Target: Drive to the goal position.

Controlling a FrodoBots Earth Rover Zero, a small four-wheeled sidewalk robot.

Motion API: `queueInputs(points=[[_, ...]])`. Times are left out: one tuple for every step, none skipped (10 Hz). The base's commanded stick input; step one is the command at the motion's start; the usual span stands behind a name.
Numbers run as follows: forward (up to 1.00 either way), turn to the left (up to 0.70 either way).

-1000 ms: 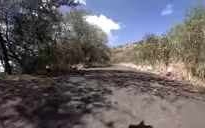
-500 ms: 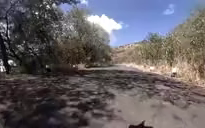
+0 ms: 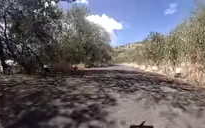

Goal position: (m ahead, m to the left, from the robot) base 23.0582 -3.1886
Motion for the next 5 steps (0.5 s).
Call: queueInputs(points=[[0.5,0.0],[0.5,0.0],[0.5,0.0],[0.5,0.0],[0.5,0.0]])
